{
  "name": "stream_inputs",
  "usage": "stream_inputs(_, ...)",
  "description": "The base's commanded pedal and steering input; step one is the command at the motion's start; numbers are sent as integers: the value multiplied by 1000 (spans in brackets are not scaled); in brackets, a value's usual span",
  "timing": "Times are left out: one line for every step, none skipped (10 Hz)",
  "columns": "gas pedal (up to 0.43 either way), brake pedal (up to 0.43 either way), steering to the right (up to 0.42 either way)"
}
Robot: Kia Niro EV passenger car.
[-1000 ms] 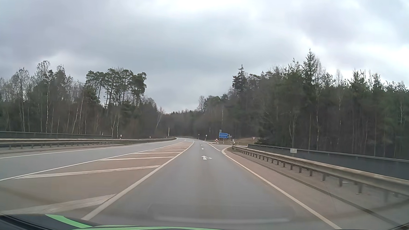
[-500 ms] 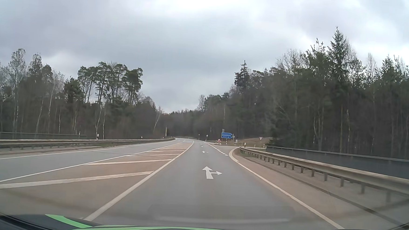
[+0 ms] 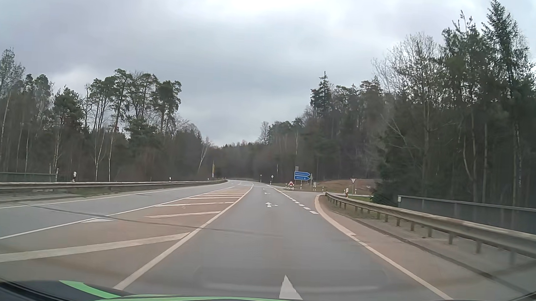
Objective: Follow the waypoints while adhering to traffic rules and regulations
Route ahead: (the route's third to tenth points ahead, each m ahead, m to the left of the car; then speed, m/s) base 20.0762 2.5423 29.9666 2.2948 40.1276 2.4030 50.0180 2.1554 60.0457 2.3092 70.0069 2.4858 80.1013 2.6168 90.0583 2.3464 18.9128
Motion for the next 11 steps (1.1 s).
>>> stream_inputs(209,0,1)
stream_inputs(209,0,1)
stream_inputs(209,0,1)
stream_inputs(209,0,1)
stream_inputs(209,0,1)
stream_inputs(220,0,1)
stream_inputs(220,0,1)
stream_inputs(220,0,1)
stream_inputs(220,0,1)
stream_inputs(220,0,1)
stream_inputs(220,0,1)
